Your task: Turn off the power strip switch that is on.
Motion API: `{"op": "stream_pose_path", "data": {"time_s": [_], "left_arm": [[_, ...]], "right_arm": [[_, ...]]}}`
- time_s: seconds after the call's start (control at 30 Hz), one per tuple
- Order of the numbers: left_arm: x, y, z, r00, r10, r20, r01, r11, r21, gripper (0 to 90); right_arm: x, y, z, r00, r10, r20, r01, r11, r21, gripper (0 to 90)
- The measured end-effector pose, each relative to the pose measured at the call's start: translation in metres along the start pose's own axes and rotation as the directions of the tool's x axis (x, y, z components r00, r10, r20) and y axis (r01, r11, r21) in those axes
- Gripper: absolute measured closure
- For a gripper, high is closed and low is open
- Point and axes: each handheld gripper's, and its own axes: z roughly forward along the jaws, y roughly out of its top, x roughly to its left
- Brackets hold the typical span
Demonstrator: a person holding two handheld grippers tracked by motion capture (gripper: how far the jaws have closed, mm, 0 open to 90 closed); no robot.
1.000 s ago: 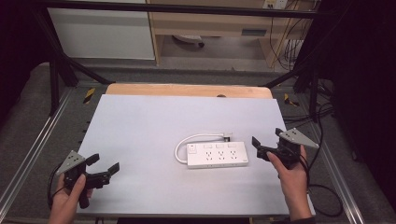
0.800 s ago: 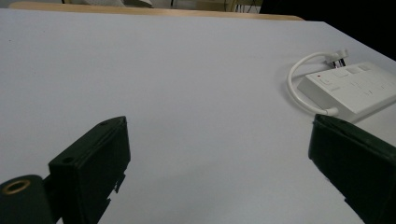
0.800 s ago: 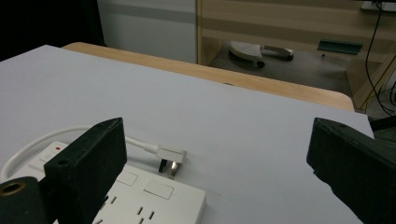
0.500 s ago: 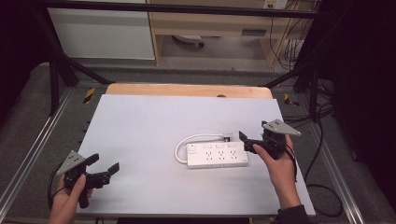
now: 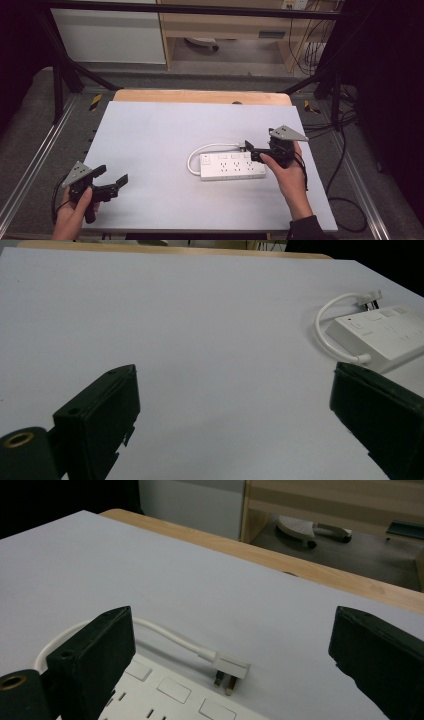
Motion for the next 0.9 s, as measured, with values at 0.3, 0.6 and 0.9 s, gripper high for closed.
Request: {"op": "stream_pose_path", "data": {"time_s": [0.3,0.6,0.9], "left_arm": [[0.0,0.0,0.0,1.0,-0.001,0.003,0.001,1.0,0.003,5.7],[0.0,0.0,0.001,1.0,-0.002,-0.006,0.002,1.0,0.009,5.7],[-0.002,0.0,0.003,1.0,0.008,0.005,-0.008,0.9998,0.016,5.7]], "right_arm": [[0.01,-0.001,0.009,0.9996,0.011,-0.025,-0.011,1.0,0.002,5.3],[0.017,0.002,0.015,0.9994,0.003,-0.034,-0.003,1.0,0.0,5.4],[0.026,0.001,0.02,0.9983,-0.013,-0.057,0.013,1.0,0.001,7.3]]}}
